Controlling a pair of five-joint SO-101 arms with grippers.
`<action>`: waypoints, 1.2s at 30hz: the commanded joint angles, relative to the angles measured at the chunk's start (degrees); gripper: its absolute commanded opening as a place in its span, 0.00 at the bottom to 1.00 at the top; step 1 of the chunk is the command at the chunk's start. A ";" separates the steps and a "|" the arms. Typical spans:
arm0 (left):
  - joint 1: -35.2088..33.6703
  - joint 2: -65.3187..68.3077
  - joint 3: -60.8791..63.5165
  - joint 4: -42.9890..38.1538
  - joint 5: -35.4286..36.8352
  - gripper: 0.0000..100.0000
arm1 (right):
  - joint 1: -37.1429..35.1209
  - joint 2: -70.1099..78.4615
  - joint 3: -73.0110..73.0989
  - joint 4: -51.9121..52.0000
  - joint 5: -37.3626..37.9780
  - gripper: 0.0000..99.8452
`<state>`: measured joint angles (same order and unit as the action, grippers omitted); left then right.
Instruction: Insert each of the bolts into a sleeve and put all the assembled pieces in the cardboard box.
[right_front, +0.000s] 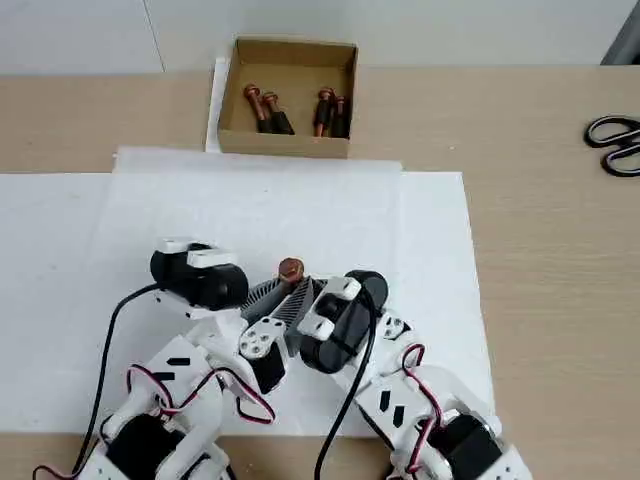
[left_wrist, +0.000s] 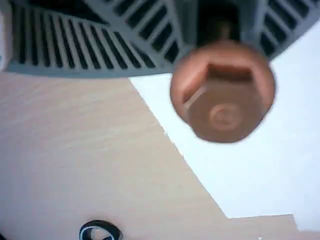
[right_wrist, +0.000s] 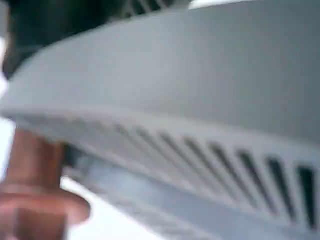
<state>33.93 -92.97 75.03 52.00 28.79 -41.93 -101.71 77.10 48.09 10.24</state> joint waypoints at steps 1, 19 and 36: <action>0.00 0.44 4.79 0.88 -0.88 0.01 | 0.75 -1.10 -7.65 -2.07 2.02 0.00; -0.53 0.70 1.89 1.23 -3.34 0.14 | 1.01 -1.45 -7.65 -2.07 2.02 0.00; -5.80 0.79 -21.14 12.48 -1.49 0.14 | 1.01 -1.10 -7.12 -1.63 2.02 0.00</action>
<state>28.66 -92.26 58.51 64.31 25.89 -41.49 -102.33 73.58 47.82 11.65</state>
